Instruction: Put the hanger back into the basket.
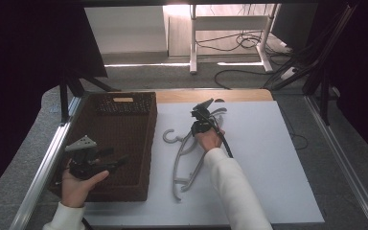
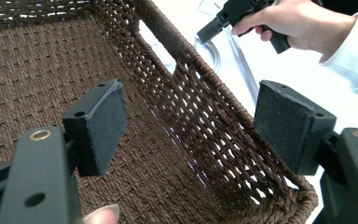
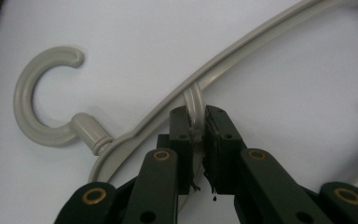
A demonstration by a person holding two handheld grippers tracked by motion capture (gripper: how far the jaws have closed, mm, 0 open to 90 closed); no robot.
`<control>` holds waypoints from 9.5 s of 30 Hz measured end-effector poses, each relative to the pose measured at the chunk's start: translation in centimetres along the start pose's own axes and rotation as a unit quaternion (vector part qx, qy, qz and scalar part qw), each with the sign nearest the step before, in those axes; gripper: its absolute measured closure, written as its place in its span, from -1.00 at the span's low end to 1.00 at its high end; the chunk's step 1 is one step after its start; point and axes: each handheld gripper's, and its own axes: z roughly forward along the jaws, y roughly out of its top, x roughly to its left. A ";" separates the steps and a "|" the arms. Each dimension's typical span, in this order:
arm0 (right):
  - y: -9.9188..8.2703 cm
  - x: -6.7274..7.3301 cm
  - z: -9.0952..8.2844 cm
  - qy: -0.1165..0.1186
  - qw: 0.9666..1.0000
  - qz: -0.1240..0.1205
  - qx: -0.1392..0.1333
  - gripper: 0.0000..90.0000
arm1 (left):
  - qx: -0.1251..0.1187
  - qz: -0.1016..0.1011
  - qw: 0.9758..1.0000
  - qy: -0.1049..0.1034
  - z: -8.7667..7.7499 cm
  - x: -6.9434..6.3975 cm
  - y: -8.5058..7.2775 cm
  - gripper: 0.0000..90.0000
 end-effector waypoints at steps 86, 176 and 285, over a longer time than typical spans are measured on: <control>-7.0 -6.3 -15.6 0.448 0.856 -0.022 -0.257 0.92 | 0.020 0.029 0.989 -0.145 6.2 -8.4 4.8 -0.34; -15.3 -10.9 -14.6 0.203 0.945 -0.141 -0.213 -0.31 | -0.033 -0.046 0.993 -0.100 -1.2 0.5 8.7 0.77; -15.3 -11.7 -13.3 0.153 0.959 -0.144 -0.192 -0.36 | 0.113 0.051 0.990 0.062 -1.9 13.3 2.8 0.66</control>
